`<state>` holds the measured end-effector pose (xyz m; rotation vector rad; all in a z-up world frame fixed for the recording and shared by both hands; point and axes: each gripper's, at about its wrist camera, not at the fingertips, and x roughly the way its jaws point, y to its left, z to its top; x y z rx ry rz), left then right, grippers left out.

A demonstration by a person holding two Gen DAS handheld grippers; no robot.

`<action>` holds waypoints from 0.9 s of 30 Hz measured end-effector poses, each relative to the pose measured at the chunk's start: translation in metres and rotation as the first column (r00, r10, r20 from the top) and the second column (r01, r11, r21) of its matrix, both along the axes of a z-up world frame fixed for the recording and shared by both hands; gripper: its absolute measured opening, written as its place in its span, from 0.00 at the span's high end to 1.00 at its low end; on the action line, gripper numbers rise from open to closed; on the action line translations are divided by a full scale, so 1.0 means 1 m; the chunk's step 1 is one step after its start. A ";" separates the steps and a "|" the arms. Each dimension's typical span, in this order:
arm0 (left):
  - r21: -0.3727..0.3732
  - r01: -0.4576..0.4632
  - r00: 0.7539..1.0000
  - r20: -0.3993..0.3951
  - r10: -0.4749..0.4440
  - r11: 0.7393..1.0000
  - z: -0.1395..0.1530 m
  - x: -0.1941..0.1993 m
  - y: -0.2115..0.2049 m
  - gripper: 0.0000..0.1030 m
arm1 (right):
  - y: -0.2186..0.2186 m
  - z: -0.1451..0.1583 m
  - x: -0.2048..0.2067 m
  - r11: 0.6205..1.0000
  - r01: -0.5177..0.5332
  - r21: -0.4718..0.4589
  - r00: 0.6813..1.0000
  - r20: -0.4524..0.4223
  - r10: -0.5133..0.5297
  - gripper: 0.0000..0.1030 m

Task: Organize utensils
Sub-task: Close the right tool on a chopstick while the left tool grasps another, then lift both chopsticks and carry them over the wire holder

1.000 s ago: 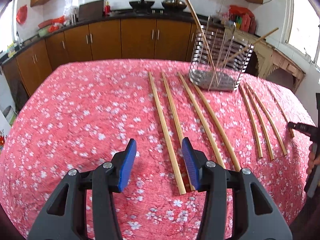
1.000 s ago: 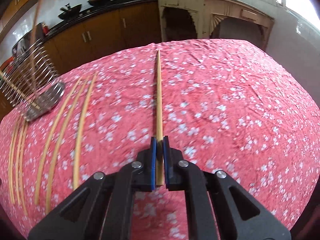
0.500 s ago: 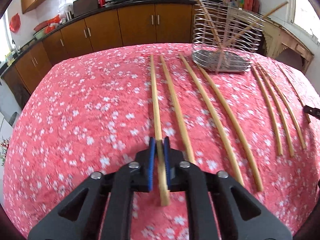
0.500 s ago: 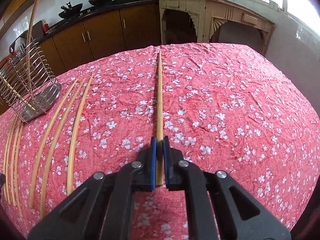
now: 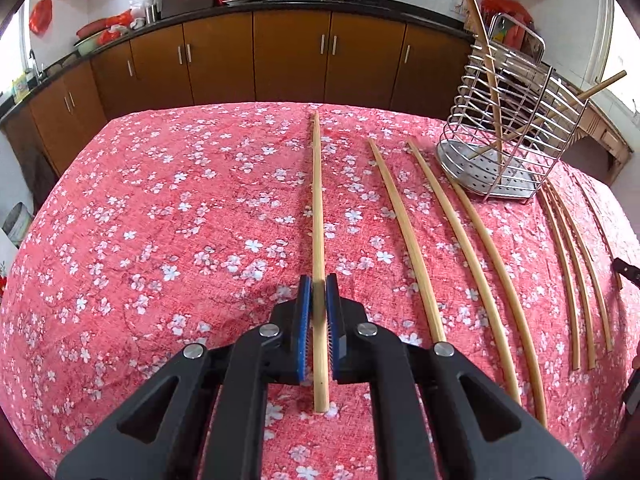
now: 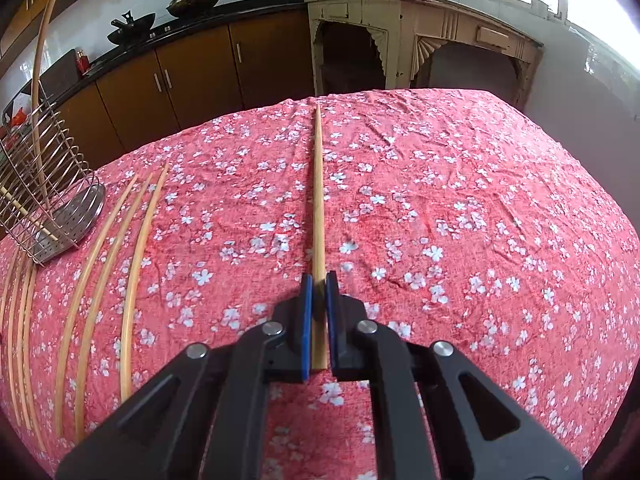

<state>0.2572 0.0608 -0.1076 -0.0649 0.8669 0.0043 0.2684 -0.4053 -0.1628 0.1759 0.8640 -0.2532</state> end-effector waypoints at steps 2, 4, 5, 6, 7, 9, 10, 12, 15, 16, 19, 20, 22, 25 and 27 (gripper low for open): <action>0.019 0.021 1.000 0.009 -0.021 1.000 0.002 -0.007 0.001 0.92 | 0.000 0.000 0.000 1.000 0.000 0.001 1.000 0.000 0.000 0.92; 0.026 0.041 0.999 0.006 -0.041 0.999 0.003 -0.016 0.002 0.92 | -0.001 -0.001 0.000 1.000 0.002 -0.004 1.000 -0.001 -0.002 0.92; 0.024 0.047 0.999 0.004 -0.047 0.999 0.001 -0.019 0.002 0.92 | -0.001 -0.002 -0.001 1.000 0.002 -0.007 1.000 -0.001 -0.002 0.92; 0.019 0.054 0.999 0.001 -0.054 0.998 0.001 -0.023 0.001 0.92 | 0.000 -0.002 -0.003 1.000 0.002 -0.010 1.000 -0.003 -0.002 0.92; 0.014 0.059 0.998 -0.003 -0.059 0.998 0.002 -0.026 0.001 0.92 | 0.003 -0.002 -0.006 1.000 0.002 -0.013 1.000 -0.002 -0.002 0.92; 0.007 0.071 0.997 -0.008 -0.071 0.997 0.001 -0.032 0.000 0.92 | 0.006 -0.002 -0.011 1.000 -0.004 -0.018 1.000 -0.004 0.004 0.92; 0.007 0.072 0.997 -0.009 -0.072 0.997 0.001 -0.033 0.000 0.92 | 0.007 -0.002 -0.014 1.000 -0.009 -0.021 1.000 -0.006 0.009 0.92; 0.009 0.078 0.997 -0.009 -0.078 0.997 0.000 -0.038 -0.005 0.92 | 0.008 -0.003 -0.019 1.000 -0.011 -0.025 1.000 -0.007 0.011 0.92; 0.032 0.079 0.997 -0.012 -0.079 0.996 -0.002 -0.037 -0.004 0.92 | 0.011 -0.003 -0.025 1.000 -0.009 -0.030 1.000 -0.009 0.008 0.92; 0.040 0.078 0.997 -0.012 -0.078 0.996 -0.002 -0.039 -0.007 0.92 | 0.011 -0.003 -0.027 1.000 -0.010 -0.029 1.000 -0.012 0.009 0.91; 0.026 0.081 0.997 0.003 -0.081 0.996 0.000 -0.043 -0.009 0.91 | 0.013 -0.003 -0.032 0.999 -0.016 -0.031 1.000 -0.015 0.016 0.91; 0.024 0.090 0.996 -0.003 -0.090 0.996 -0.001 -0.044 -0.011 0.89 | 0.014 -0.002 -0.033 0.999 -0.017 -0.032 1.000 -0.016 0.017 0.91; 0.045 0.099 0.995 -0.018 -0.098 0.994 -0.003 -0.044 -0.016 0.86 | 0.015 -0.002 -0.035 0.999 -0.018 -0.039 1.000 -0.017 0.017 0.91; 0.065 0.098 0.995 -0.021 -0.097 0.993 -0.004 -0.044 -0.019 0.86 | 0.019 -0.002 -0.039 0.999 -0.018 -0.050 1.000 -0.016 0.017 0.90; 0.070 0.098 0.995 -0.022 -0.096 0.993 -0.004 -0.043 -0.020 0.86 | 0.020 -0.002 -0.041 0.999 -0.015 -0.052 1.000 -0.018 0.014 0.90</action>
